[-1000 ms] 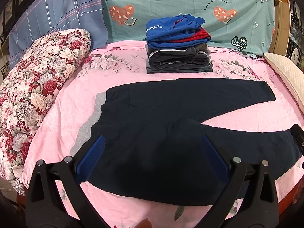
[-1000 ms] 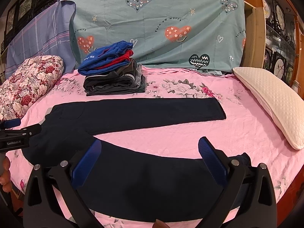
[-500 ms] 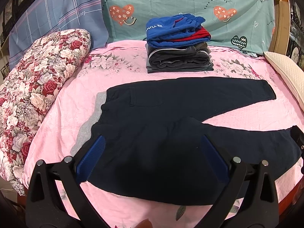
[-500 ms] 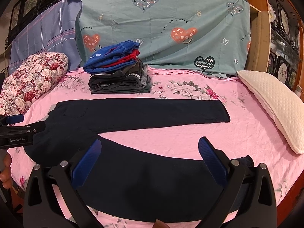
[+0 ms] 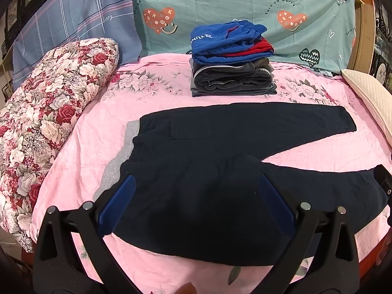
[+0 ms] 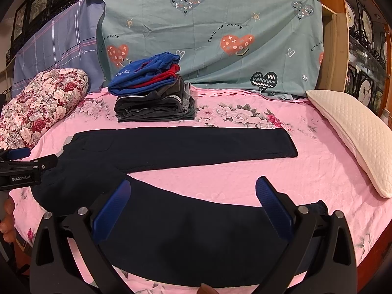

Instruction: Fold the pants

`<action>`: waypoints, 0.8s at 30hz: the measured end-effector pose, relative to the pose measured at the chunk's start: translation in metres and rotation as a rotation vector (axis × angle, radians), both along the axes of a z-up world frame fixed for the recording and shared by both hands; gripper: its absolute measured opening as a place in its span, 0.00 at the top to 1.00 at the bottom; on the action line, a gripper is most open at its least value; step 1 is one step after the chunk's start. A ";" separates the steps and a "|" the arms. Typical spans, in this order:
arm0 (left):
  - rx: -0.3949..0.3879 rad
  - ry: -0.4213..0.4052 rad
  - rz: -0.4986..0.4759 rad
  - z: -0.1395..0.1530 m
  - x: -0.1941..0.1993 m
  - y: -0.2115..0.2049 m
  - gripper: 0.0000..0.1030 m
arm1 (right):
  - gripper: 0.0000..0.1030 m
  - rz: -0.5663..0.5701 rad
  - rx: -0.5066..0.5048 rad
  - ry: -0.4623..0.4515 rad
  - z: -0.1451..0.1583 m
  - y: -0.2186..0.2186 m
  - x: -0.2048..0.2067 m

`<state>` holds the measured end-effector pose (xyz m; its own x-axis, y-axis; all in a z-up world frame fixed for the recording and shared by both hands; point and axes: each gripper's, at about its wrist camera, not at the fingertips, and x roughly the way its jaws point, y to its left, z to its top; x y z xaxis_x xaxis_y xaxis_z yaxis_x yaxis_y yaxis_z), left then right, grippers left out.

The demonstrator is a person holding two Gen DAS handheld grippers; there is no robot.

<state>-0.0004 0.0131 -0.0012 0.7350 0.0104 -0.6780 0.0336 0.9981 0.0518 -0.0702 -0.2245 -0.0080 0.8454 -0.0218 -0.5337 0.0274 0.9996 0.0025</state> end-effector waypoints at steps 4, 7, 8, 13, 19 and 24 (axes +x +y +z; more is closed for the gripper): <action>0.001 0.005 -0.002 0.001 0.000 0.001 0.02 | 0.01 0.004 0.002 0.006 0.000 0.000 0.000; -0.002 0.005 -0.001 0.001 0.000 0.001 0.02 | 0.01 0.006 0.000 0.007 -0.001 0.002 0.000; -0.002 0.005 0.000 0.001 0.000 0.002 0.02 | 0.01 0.006 -0.001 0.006 0.000 0.002 0.000; -0.001 0.008 -0.002 0.000 0.001 0.002 0.02 | 0.01 0.010 -0.002 0.012 -0.002 0.003 0.001; 0.007 0.028 0.005 -0.009 0.007 0.009 0.02 | 0.01 0.015 -0.007 0.028 -0.007 0.005 0.006; 0.026 0.061 0.020 -0.021 0.022 0.029 0.02 | 0.01 0.064 -0.016 0.079 -0.013 0.012 0.020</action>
<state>0.0219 0.0418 -0.0217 0.6915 0.0432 -0.7211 0.0176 0.9969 0.0766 -0.0506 -0.2121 -0.0210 0.8006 0.0223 -0.5988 -0.0374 0.9992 -0.0129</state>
